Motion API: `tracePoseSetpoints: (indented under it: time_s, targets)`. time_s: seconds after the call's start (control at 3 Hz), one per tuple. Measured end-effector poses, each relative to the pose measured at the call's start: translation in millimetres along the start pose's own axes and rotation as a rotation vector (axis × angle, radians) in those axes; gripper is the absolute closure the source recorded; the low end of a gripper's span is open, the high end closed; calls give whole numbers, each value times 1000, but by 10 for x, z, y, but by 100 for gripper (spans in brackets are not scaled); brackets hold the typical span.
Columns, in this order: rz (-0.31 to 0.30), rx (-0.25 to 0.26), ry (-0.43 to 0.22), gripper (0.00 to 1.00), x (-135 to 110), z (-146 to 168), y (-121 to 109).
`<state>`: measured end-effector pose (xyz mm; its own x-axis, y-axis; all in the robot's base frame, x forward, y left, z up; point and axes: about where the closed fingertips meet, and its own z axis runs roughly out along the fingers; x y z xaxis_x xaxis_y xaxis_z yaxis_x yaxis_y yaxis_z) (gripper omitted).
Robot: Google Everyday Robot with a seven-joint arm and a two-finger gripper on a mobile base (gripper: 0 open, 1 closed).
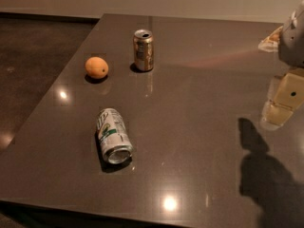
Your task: Knock orange can over
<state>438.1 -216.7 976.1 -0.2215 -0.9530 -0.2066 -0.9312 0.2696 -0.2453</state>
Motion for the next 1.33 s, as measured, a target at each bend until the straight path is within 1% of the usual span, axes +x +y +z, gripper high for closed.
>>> tracePoseSetpoints:
  time_s: [0.33,0.67,1.0,1.33]
  targets:
    - [0,0,0,0,0,0,0]
    - [19,-5,-41,0,-157,95,-74]
    - [37,-7,-83,0,-487,308,-207]
    - [61,9,-125,0,-882,536,-377]
